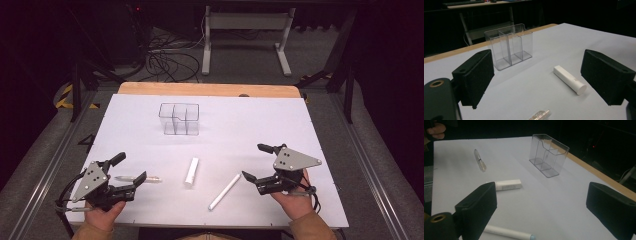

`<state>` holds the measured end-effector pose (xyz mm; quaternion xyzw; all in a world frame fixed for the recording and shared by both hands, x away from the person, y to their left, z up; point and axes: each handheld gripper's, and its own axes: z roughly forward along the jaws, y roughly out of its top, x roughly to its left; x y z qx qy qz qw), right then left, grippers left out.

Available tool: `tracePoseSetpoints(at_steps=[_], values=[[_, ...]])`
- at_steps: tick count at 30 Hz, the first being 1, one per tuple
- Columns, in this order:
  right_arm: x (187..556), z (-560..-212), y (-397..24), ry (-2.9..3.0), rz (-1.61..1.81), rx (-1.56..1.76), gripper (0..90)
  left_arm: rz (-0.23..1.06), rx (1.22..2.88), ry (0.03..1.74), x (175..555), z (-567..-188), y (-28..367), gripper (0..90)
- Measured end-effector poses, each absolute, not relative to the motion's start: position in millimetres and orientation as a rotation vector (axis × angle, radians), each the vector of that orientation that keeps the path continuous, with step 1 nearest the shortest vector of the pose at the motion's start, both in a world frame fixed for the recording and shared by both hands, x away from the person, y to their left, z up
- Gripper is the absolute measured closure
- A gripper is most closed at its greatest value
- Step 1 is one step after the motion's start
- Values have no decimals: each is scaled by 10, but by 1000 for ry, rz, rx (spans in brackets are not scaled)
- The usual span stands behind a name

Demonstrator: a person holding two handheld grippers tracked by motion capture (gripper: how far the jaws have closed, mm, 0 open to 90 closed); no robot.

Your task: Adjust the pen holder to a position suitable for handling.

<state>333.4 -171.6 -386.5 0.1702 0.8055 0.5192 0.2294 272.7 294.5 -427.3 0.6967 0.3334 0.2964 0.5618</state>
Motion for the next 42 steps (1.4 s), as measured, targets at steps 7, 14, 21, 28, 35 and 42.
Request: tracePoseSetpoints(at_steps=[7, 14, 21, 28, 35, 42], values=[[3389, -3760, -1648, 2258, 1462, 453, 165, 693, 1650, 778, 2729, -4269, 2944, 133], [3495, -3669, -1492, 2287, 1427, 421, 190, 688, 1649, 780, 2736, -4279, 2942, 135], [3572, -3603, -1353, 2310, 1425, 379, 194, 687, 1651, 777, 2737, -4279, 2943, 135], [3666, -3550, -1199, 2340, 1406, 349, 199, 685, 1652, 778, 2738, -4281, 2950, 136], [3781, -3530, -1111, 2353, 1390, 337, 205, 685, 1654, 777, 2739, -4283, 2953, 136], [3896, -3541, -1054, 2373, 1368, 334, 219, 684, 1658, 777, 2744, -4283, 2953, 136]])
